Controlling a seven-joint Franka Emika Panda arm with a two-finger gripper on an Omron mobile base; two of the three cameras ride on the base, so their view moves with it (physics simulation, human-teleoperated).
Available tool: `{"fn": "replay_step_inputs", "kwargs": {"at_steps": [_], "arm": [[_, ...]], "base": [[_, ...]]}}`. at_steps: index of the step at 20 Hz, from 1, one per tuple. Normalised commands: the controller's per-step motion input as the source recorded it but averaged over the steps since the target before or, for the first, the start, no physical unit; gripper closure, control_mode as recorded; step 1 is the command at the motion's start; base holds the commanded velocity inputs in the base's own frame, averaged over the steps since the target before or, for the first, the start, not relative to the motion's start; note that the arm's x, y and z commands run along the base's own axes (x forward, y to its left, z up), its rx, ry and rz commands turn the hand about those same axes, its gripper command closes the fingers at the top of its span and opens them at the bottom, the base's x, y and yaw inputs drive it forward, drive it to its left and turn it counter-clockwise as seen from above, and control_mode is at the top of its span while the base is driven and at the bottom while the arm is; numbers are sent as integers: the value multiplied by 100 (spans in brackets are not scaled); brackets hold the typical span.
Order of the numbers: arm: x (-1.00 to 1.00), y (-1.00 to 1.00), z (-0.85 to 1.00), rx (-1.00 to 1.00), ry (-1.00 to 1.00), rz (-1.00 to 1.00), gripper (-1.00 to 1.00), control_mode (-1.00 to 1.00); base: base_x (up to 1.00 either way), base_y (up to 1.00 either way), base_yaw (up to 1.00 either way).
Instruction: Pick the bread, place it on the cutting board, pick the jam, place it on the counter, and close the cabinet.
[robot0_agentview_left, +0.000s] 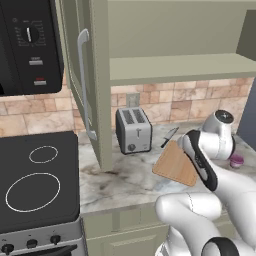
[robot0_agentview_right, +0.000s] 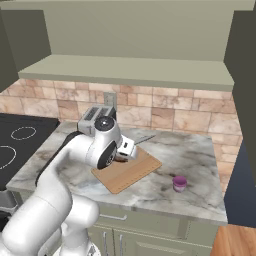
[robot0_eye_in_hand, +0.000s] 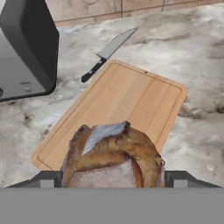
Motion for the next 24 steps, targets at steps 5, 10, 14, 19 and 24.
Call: {"fn": "replay_step_inputs", "kwargs": {"at_steps": [5, 10, 14, 19, 24], "arm": [[30, -6, -33, 1, 0, 0, 100, -100], [23, -5, -30, 2, 0, 0, 100, -100], [15, -3, -23, 3, 0, 0, 100, -100], [11, 0, -23, 2, 0, 0, 100, -100], [11, 0, -13, 1, 3, 0, 100, -100]], "base": [[0, 0, 0], [0, 0, 0], [0, 0, 0], [0, 0, 0], [0, 0, 0]]}}
